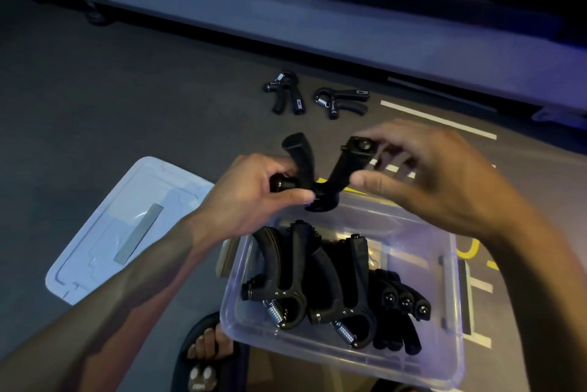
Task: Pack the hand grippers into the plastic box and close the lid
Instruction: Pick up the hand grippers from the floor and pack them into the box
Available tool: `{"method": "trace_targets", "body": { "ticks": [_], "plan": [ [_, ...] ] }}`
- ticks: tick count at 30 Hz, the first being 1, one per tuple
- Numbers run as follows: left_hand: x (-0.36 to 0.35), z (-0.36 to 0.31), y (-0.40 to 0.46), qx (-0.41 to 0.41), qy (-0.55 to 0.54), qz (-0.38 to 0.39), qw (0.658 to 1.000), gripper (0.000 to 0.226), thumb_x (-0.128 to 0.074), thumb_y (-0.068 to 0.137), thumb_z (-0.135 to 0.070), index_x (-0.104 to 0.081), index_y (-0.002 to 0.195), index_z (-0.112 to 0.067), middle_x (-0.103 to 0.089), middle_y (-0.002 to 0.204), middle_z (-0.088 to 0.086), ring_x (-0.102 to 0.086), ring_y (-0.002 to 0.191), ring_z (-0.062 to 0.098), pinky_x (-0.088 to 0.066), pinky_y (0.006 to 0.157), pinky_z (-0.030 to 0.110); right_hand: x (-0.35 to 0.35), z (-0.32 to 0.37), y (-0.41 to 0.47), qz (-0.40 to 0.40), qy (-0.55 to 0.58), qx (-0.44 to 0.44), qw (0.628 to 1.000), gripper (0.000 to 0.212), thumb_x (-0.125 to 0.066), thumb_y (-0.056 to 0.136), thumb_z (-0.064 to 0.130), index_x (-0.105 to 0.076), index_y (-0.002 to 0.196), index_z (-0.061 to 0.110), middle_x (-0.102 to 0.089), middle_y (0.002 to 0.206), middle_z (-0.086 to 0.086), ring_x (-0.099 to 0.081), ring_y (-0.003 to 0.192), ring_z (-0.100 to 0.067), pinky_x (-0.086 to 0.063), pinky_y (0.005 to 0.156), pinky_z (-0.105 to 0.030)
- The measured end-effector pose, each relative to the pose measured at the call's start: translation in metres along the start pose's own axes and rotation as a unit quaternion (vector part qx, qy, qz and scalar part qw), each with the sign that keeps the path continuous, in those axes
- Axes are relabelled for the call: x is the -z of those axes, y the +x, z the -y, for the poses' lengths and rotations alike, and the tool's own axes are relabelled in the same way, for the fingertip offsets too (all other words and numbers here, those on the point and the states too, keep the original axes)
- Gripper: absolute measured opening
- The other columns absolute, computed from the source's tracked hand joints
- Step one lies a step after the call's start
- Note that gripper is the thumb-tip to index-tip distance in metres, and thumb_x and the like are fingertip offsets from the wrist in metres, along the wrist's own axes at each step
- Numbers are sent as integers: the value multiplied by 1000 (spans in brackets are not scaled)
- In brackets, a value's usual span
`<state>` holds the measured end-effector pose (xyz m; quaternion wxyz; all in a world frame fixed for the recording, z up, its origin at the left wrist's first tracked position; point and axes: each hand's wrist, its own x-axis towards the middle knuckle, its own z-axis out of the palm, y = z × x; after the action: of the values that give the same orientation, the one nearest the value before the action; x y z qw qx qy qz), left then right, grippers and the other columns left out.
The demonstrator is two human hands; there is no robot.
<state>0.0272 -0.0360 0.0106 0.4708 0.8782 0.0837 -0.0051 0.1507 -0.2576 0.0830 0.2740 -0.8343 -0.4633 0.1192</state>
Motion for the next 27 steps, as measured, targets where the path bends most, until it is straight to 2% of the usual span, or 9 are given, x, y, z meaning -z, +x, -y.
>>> {"method": "trace_targets", "body": {
  "ticks": [2,4,7,9,13,15,18,21,27],
  "plan": [
    [-3,6,-1,4,-14,-3,1000,23,-83,80,-36,-79,102,-36,-75,102,-22,-69,102,-1,-53,96,37,-6,-3,-2,-17,24,-17,999,34,-65,85,52,-69,109,28,-67,82,14,-60,73,-3,-44,63,-13],
    [-7,7,-4,-1,-26,-4,1000,25,-85,77,-34,-76,96,-48,-74,102,-27,-66,103,-8,-51,99,30,-15,-1,1,-19,56,-18,998,34,-65,85,53,-68,108,29,-68,82,10,-62,71,-6,-45,61,-13],
    [-13,11,-3,-4,14,-16,1000,31,-83,76,-46,-65,91,-66,-71,105,-24,-62,109,0,-49,99,32,-32,0,9,3,6,26,1000,29,-65,91,49,-66,106,25,-62,85,14,-58,72,-6,-43,64,-11],
    [-13,15,-3,0,43,-25,999,26,-82,76,-49,-66,94,-59,-65,102,-27,-57,110,5,-47,98,34,-42,-3,11,4,-7,36,999,23,-66,93,43,-65,100,21,-59,85,12,-55,72,-5,-42,66,-13],
    [-3,23,-5,-3,36,-74,997,25,-87,74,-41,-75,94,-32,-73,90,-16,-66,87,6,-51,77,29,-57,-8,12,20,0,29,999,21,-66,94,39,-64,102,19,-61,91,7,-57,76,-8,-51,70,-29],
    [2,26,-7,-5,59,-72,996,26,-88,74,-39,-74,94,-31,-73,83,-12,-67,79,9,-54,74,33,-65,-12,13,37,-14,27,999,22,-66,94,36,-66,107,17,-63,95,2,-61,79,-16,-53,75,-37],
    [2,34,-9,-39,203,-58,977,23,-83,77,-46,-71,92,-34,-67,76,-17,-63,76,11,-50,74,36,-82,-15,12,46,-5,4,999,23,-67,94,36,-67,109,18,-66,98,-1,-64,83,-20,-53,78,-40],
    [-2,37,-9,-44,309,-53,948,22,-78,79,-53,-67,91,-37,-68,79,-18,-60,80,16,-40,75,32,-99,-21,7,41,33,-31,998,20,-71,90,34,-69,101,18,-71,91,-1,-68,81,-20,-54,75,-40],
    [-9,39,-7,-67,406,-42,910,29,-83,70,-53,-75,92,-35,-56,88,-13,-50,85,18,-36,68,31,-117,-28,4,40,66,-96,992,19,-78,83,27,-73,101,21,-76,85,0,-73,82,-20,-57,74,-39]
  ]
}}
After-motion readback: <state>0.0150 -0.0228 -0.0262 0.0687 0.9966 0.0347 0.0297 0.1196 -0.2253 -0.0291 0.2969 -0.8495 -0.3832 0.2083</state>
